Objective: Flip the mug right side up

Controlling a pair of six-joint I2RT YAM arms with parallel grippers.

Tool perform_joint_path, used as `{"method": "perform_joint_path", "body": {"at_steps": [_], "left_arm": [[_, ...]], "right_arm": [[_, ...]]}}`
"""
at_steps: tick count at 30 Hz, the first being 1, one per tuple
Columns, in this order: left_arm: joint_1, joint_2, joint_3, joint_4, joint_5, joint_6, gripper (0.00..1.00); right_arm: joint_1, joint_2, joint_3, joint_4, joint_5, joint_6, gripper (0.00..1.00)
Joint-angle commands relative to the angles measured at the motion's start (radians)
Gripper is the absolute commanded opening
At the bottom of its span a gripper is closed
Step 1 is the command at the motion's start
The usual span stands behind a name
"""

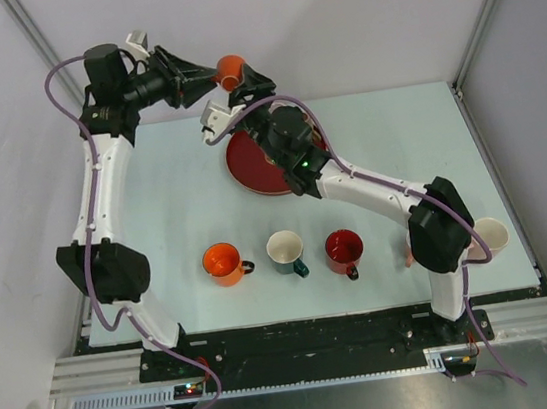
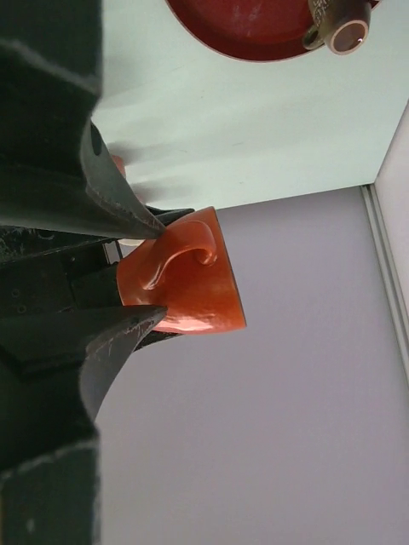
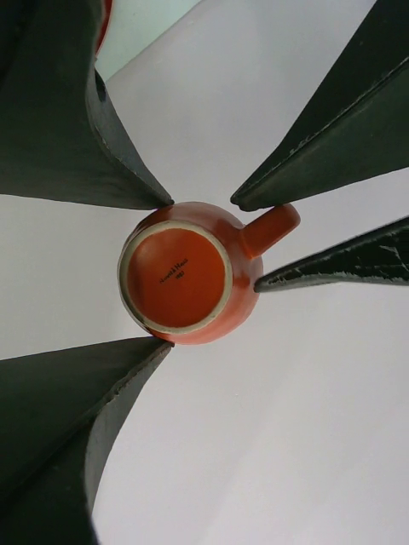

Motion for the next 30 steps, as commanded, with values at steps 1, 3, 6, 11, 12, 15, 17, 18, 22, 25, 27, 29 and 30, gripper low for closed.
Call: {"method": "perform_joint_path", "body": {"at_steps": [1,3,6,11,12,15,17,18,22,25,27,29,30], "left_arm": [[-0.010,0.005,-0.011,0.051,0.044,-0.036,0.36],[-0.010,0.009,-0.008,0.055,0.042,-0.036,0.26],[-0.011,0.013,-0.009,0.059,0.042,-0.034,0.10],[-0.011,0.015,-0.028,0.066,0.065,-0.027,0.01],[-0.011,0.013,-0.032,0.067,0.070,-0.022,0.00],[-0.012,0.009,-0.049,0.067,0.074,-0.003,0.00],[-0.009,0.010,-0.061,0.067,0.069,0.016,0.00],[-0.007,0.010,-0.066,0.067,0.059,0.032,0.00],[0.006,0.023,-0.083,0.067,0.023,0.103,0.00],[0.015,0.037,-0.096,0.067,-0.001,0.154,0.00],[0.020,0.050,-0.103,0.067,-0.005,0.178,0.00],[0.024,0.069,-0.104,0.068,-0.002,0.202,0.00],[0.024,0.081,-0.105,0.067,0.001,0.213,0.00]], "right_arm": [[0.014,-0.013,0.017,0.080,-0.005,-0.023,0.00],[0.018,-0.013,0.017,0.077,-0.006,-0.024,0.00],[0.026,-0.015,0.010,0.072,-0.012,-0.032,0.00],[0.032,-0.017,0.001,0.068,-0.008,-0.030,0.00],[0.032,-0.018,-0.002,0.068,-0.010,-0.030,0.00],[0.030,-0.019,-0.013,0.062,-0.018,-0.023,0.00],[0.029,-0.020,-0.026,0.056,-0.024,-0.009,0.04],[0.030,-0.020,-0.035,0.052,-0.028,-0.002,0.10],[0.028,-0.024,-0.082,0.041,-0.032,0.033,0.54],[0.026,-0.027,-0.118,0.025,-0.033,0.058,0.76],[0.027,-0.030,-0.137,-0.003,-0.037,0.069,0.89],[0.027,-0.030,-0.154,-0.045,-0.039,0.083,0.96],[0.026,-0.030,-0.162,-0.060,-0.040,0.096,0.97]]}}
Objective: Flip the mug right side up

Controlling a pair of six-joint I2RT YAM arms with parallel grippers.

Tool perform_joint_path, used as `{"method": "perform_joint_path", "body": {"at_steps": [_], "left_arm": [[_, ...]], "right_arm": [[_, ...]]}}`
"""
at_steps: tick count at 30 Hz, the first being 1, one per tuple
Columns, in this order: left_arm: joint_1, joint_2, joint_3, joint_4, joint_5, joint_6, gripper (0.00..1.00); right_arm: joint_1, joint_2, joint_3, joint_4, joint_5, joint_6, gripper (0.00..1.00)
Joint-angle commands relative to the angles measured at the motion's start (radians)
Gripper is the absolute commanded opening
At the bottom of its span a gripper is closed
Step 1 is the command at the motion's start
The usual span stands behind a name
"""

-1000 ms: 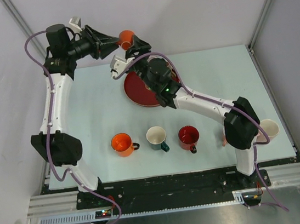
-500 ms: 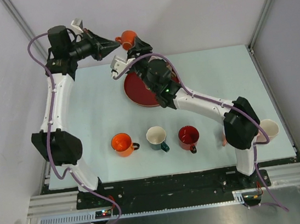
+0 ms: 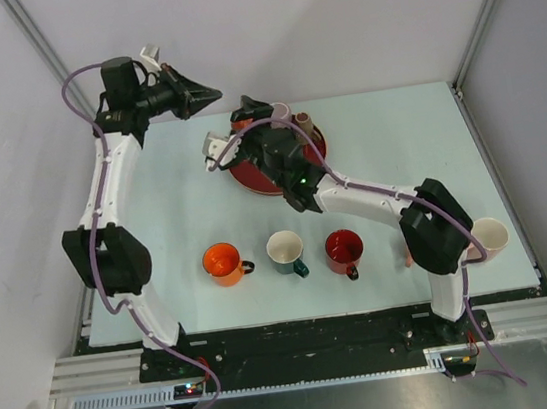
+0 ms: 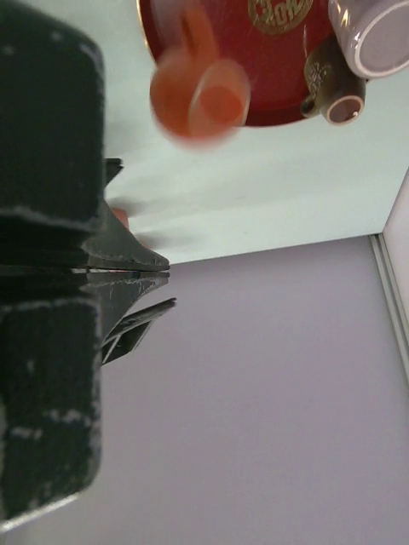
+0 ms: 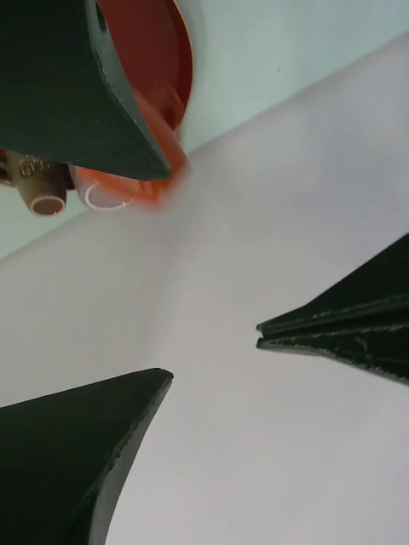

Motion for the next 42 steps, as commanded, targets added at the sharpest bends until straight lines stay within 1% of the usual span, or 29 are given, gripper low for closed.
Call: {"method": "perform_joint_path", "body": {"at_steps": [1,7,10,12,15,17,19,22,25,27,31,33,35,36,38,40,42], "left_arm": [[0.011,0.040,-0.014,0.020,-0.004,0.101,0.00],[0.023,0.106,-0.092,0.012,-0.034,0.201,0.00],[0.045,0.171,-0.080,-0.010,-0.076,0.271,0.00],[0.049,0.212,-0.041,-0.047,-0.123,0.357,0.09],[0.042,0.259,0.026,-0.123,-0.206,0.507,0.27],[0.043,0.273,0.044,-0.145,-0.247,0.561,0.35],[0.044,0.279,0.049,-0.159,-0.275,0.604,0.40],[0.046,0.284,0.062,-0.174,-0.318,0.655,0.43],[0.051,0.295,0.087,-0.185,-0.345,0.697,0.49],[0.049,0.302,0.109,-0.191,-0.391,0.755,0.52],[0.038,0.343,0.191,-0.196,-0.489,0.967,0.68],[0.021,0.396,0.278,-0.196,-0.554,1.119,0.70],[-0.001,0.470,0.400,-0.195,-0.639,1.289,0.72],[-0.014,0.513,0.468,-0.195,-0.665,1.389,0.73],[-0.037,0.581,0.554,-0.183,-0.703,1.601,0.74],[-0.060,0.627,0.577,-0.122,-0.749,1.819,0.75],[-0.079,0.649,0.542,-0.029,-0.762,2.043,0.74]], "right_arm": [[0.007,-0.028,-0.025,-0.029,-0.026,0.064,0.98],[-0.027,-0.008,-0.033,-0.062,-0.031,0.129,0.97],[-0.065,-0.012,-0.011,-0.151,-0.052,0.204,0.97],[-0.102,-0.015,0.038,-0.260,-0.083,0.313,0.96],[-0.152,0.011,0.141,-0.399,-0.105,0.466,0.96],[-0.172,0.023,0.189,-0.459,-0.113,0.533,0.96],[-0.183,0.025,0.218,-0.496,-0.123,0.582,0.96],[-0.193,0.024,0.244,-0.548,-0.131,0.625,0.96],[-0.194,0.019,0.266,-0.583,-0.120,0.647,0.96],[-0.198,0.015,0.294,-0.618,-0.113,0.683,0.96],[-0.213,0.015,0.374,-0.714,-0.093,0.781,0.96],[-0.218,0.004,0.377,-0.739,-0.090,0.807,0.95],[-0.219,-0.017,0.345,-0.739,-0.087,0.814,0.95],[-0.217,-0.030,0.324,-0.739,-0.082,0.813,0.95],[-0.213,-0.053,0.285,-0.748,-0.069,0.810,0.94],[-0.210,-0.078,0.247,-0.758,-0.053,0.810,0.94],[-0.210,-0.106,0.203,-0.760,-0.042,0.810,0.94]]}}
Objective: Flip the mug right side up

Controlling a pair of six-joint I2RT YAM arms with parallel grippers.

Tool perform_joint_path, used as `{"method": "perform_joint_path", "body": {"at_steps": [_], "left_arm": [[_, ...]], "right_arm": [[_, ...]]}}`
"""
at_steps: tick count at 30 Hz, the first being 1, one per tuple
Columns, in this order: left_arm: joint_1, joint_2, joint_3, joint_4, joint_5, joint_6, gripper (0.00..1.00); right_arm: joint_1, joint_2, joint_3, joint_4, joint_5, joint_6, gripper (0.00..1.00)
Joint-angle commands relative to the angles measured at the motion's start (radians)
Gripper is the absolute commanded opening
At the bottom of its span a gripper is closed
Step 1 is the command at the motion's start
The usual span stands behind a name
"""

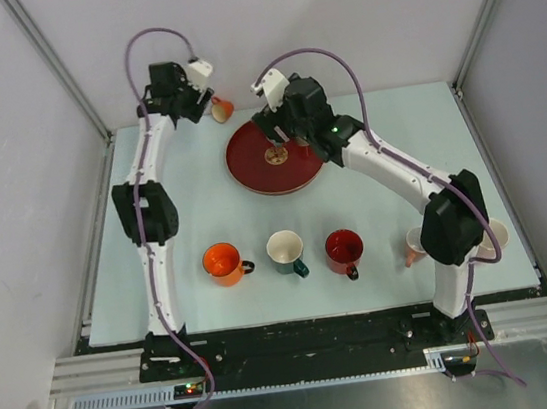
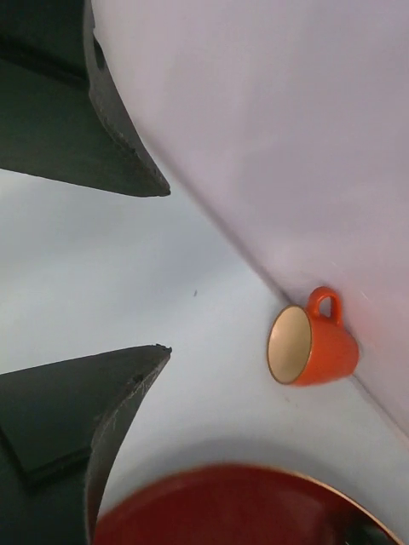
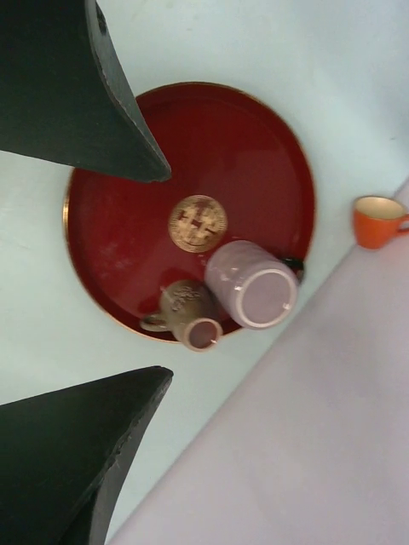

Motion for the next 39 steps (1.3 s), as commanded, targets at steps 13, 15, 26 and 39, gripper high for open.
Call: {"method": "perform_joint_path", "body": {"at_steps": [13,15,26,39], "left_arm": [[-0.051,0.178,-0.107,0.334,0.154,1.257,0.71],[-0.042,0.188,-0.112,0.310,0.145,1.313,0.70],[-0.050,0.363,0.081,0.299,0.172,1.472,0.63],[-0.054,0.457,0.116,0.441,0.226,1.526,0.39]], "right_arm": [[-0.008,-0.192,-0.202,-0.094,0.109,-0.009,0.93],[-0.014,-0.200,-0.213,-0.098,0.112,-0.016,0.93],[-0.032,-0.192,-0.182,-0.118,0.124,-0.064,0.93],[-0.042,-0.133,-0.108,-0.198,0.122,-0.083,0.92]]}}
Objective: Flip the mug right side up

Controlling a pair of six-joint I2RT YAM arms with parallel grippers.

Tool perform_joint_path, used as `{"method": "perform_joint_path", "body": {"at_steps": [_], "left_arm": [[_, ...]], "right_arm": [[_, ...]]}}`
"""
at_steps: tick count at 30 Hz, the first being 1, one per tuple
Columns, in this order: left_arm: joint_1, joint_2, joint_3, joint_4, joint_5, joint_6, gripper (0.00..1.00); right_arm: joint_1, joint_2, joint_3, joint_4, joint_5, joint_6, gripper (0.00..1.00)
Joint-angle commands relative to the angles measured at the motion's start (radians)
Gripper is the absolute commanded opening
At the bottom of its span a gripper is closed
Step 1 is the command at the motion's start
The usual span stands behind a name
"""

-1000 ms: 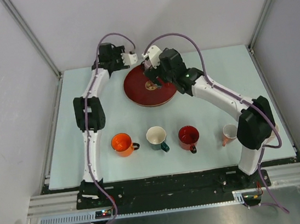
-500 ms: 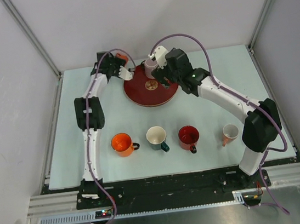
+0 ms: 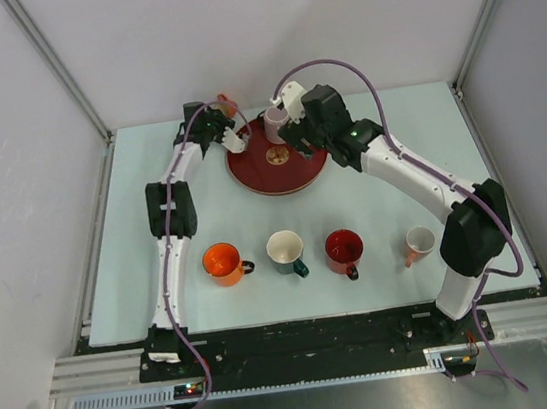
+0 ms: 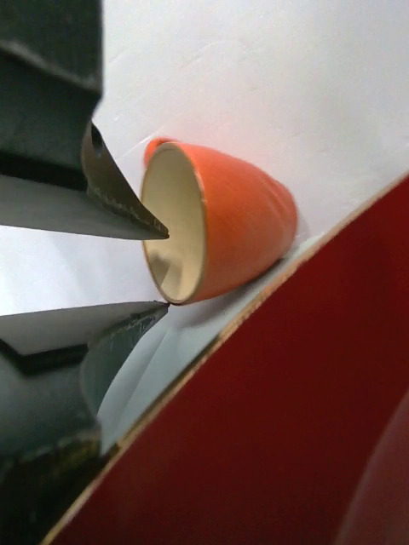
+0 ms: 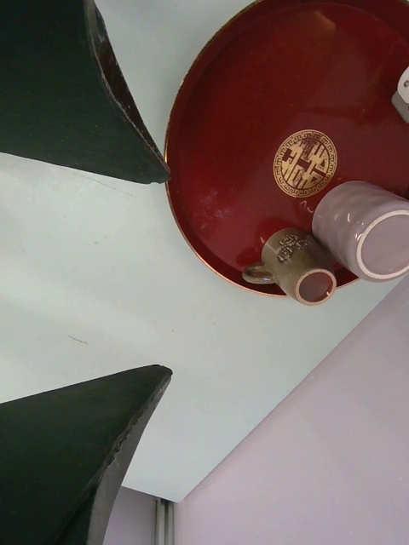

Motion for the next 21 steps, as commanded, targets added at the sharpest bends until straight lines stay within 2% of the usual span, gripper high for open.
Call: {"method": "perform_joint_path", "body": {"at_steps": [1,3,6,7,16,21], "left_arm": [[-0.014,0.022,0.042,0.089,0.053,0.087,0.34],[-0.008,0.022,0.040,0.124,0.057,0.082,0.26],[0.000,0.016,0.036,0.172,0.064,0.085,0.06],[0.001,0.013,0.033,0.185,0.065,0.078,0.03],[0.007,-0.086,-0.081,0.279,0.067,0.043,0.00],[0.009,-0.178,-0.232,0.284,0.058,0.053,0.00]], "right_arm": [[-0.003,0.019,0.071,-0.027,0.004,-0.016,0.92],[-0.001,0.022,0.075,-0.032,-0.001,-0.018,0.92],[0.000,0.016,0.077,-0.036,-0.007,-0.014,0.92],[0.001,0.014,0.077,-0.038,-0.008,-0.013,0.92],[0.016,-0.029,0.050,-0.053,0.014,-0.011,0.92],[0.024,-0.055,0.028,-0.048,0.027,-0.013,0.92]]}}
